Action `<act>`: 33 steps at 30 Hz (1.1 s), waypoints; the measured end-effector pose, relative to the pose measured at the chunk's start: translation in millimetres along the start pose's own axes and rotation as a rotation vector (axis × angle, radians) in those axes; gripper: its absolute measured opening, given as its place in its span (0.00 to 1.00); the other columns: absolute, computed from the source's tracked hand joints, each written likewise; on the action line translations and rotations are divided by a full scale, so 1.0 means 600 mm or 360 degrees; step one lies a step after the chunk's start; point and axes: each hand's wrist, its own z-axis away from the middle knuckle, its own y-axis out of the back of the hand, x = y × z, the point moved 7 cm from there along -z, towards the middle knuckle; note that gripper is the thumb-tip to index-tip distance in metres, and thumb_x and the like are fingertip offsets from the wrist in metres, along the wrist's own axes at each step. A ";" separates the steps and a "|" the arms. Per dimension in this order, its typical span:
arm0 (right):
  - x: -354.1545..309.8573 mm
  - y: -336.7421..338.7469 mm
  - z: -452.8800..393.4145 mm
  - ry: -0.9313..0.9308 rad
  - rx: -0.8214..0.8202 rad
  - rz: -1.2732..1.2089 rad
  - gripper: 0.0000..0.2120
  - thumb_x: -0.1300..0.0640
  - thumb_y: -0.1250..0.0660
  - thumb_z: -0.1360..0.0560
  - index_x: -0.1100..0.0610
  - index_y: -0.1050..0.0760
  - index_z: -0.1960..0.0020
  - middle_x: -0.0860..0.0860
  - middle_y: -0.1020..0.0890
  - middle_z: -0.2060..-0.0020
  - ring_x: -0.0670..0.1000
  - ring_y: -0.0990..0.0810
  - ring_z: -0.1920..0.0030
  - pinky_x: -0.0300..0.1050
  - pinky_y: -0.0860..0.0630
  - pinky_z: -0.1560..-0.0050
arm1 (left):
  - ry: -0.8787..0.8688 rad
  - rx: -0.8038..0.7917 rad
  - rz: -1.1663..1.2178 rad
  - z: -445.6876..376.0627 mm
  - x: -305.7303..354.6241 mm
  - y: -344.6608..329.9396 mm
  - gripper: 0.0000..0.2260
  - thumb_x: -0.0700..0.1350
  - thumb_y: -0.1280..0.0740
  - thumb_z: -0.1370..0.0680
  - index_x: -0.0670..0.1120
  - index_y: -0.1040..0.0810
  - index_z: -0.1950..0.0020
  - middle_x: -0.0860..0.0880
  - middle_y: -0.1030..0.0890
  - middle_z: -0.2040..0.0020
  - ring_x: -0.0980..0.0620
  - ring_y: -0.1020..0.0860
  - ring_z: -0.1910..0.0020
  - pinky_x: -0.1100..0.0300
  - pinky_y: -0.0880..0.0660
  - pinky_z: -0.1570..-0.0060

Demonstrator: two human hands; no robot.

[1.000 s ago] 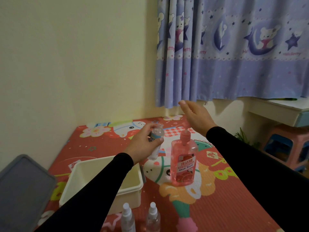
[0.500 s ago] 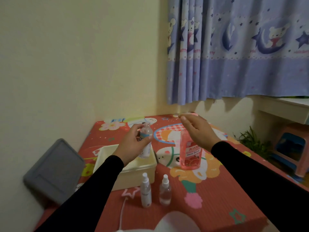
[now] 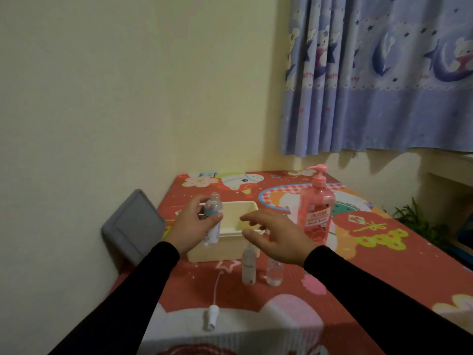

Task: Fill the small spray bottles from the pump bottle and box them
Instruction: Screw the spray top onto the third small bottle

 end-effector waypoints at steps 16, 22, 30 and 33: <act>-0.098 -0.232 0.065 0.0570 -0.1023 0.0167 0.27 0.62 0.36 0.32 0.50 0.26 0.33 0.51 0.22 0.37 0.53 0.26 0.36 0.52 0.26 0.39 | 0.0085 0.0131 -0.0007 0.056 -0.060 0.072 0.17 0.41 0.29 0.24 0.49 0.29 0.38 0.48 0.21 0.41 0.50 0.22 0.43 0.56 0.25 0.44; -0.101 -0.254 0.066 0.0664 -0.1182 0.0146 0.19 0.63 0.36 0.29 0.53 0.20 0.40 0.52 0.22 0.37 0.53 0.26 0.36 0.52 0.27 0.37 | 0.0140 0.0118 -0.0008 0.061 -0.078 0.073 0.19 0.43 0.28 0.25 0.48 0.29 0.35 0.50 0.20 0.41 0.50 0.22 0.42 0.56 0.24 0.42; -0.106 -0.236 0.048 0.0620 -0.0978 0.0007 0.13 0.57 0.37 0.22 0.53 0.24 0.38 0.51 0.20 0.41 0.53 0.23 0.41 0.51 0.25 0.42 | 0.0159 0.0131 0.0043 0.068 -0.089 0.072 0.17 0.41 0.29 0.24 0.52 0.30 0.39 0.51 0.21 0.41 0.51 0.22 0.42 0.54 0.25 0.40; -0.105 -0.187 0.017 0.0474 -0.0688 -0.0144 0.13 0.53 0.37 0.21 0.52 0.25 0.37 0.49 0.19 0.42 0.49 0.22 0.43 0.45 0.26 0.42 | 0.0151 0.0138 0.0068 0.070 -0.092 0.070 0.17 0.40 0.29 0.24 0.53 0.30 0.40 0.50 0.21 0.42 0.50 0.22 0.43 0.56 0.25 0.41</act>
